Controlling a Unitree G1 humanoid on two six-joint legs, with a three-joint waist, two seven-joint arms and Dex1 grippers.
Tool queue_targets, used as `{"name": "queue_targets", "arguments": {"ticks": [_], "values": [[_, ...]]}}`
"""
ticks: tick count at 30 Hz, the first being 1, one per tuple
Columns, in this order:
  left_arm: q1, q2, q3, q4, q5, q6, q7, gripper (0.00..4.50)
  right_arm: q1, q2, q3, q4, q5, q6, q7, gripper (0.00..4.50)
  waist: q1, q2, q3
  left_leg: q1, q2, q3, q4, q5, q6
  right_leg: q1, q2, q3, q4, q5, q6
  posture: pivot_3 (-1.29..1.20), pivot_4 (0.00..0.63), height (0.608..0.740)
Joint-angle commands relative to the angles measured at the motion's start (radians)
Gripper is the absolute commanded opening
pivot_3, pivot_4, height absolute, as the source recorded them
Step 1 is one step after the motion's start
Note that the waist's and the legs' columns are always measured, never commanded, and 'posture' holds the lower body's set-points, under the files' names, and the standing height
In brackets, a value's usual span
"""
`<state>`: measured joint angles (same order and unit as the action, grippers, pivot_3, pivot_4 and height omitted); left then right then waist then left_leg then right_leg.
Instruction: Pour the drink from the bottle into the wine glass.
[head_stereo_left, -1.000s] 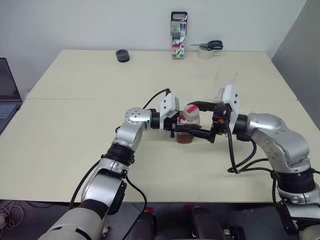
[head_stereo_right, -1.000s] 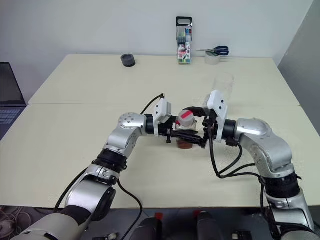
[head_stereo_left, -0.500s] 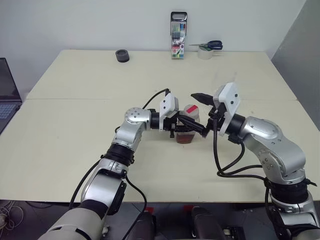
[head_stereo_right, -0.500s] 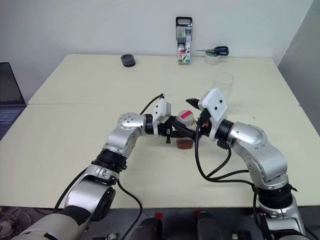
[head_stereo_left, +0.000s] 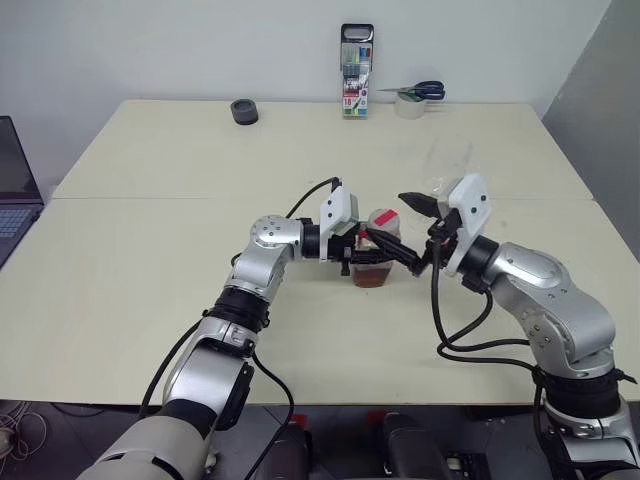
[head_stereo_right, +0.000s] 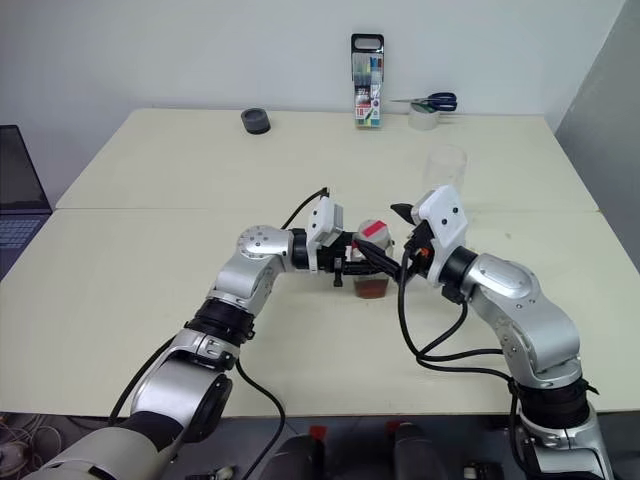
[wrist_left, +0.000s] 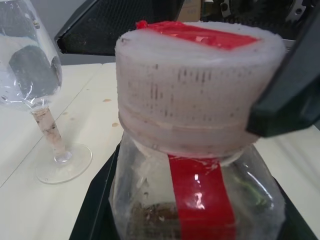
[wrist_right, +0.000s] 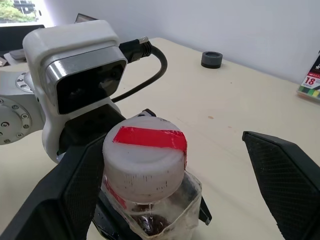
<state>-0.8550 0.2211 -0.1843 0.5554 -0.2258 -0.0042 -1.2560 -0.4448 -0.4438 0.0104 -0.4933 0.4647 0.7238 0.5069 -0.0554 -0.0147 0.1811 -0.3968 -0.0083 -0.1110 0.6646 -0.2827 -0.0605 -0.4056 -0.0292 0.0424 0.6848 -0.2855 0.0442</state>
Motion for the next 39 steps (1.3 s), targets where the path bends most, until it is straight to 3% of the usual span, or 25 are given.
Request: {"name": "queue_targets", "arguments": {"ticks": [1,19,28,39], "values": [[-0.02,0.003,0.02,-0.023,-0.016,-0.003,-0.005,1.71,-0.004,0.0,-0.072,-0.054,0.037,0.002,-0.027,4.5,0.0,0.0,0.0,0.0,0.0,0.0,0.0,0.0,0.0,0.0,0.0,0.0,0.0,0.0,0.0,0.0,0.15,0.74],[-0.013,0.007,0.022,-0.025,-0.017,0.0,-0.001,1.71,0.053,-0.073,-0.087,-0.079,0.023,-0.012,-0.024,4.5,0.0,0.0,0.0,0.0,0.0,0.0,0.0,0.0,0.0,0.0,0.0,0.0,0.0,0.0,0.0,0.0,0.15,0.74],[-0.011,0.007,0.024,-0.026,-0.019,0.002,0.003,1.71,0.072,-0.083,-0.109,-0.17,0.153,0.05,0.0,4.5,0.002,0.0,0.0,0.0,0.0,0.0,0.0,0.0,0.0,0.0,0.0,0.0,0.0,0.0,0.0,0.0,0.15,0.74],[-0.022,0.005,0.026,-0.021,-0.023,0.004,-0.008,1.69,0.001,-0.044,0.032,-0.081,-0.017,-0.046,-0.055,4.5,0.0,0.0,0.0,0.0,0.0,0.0,0.0,0.0,0.0,0.0,0.0,0.0,0.001,0.0,0.0,0.0,0.15,0.74]]}}
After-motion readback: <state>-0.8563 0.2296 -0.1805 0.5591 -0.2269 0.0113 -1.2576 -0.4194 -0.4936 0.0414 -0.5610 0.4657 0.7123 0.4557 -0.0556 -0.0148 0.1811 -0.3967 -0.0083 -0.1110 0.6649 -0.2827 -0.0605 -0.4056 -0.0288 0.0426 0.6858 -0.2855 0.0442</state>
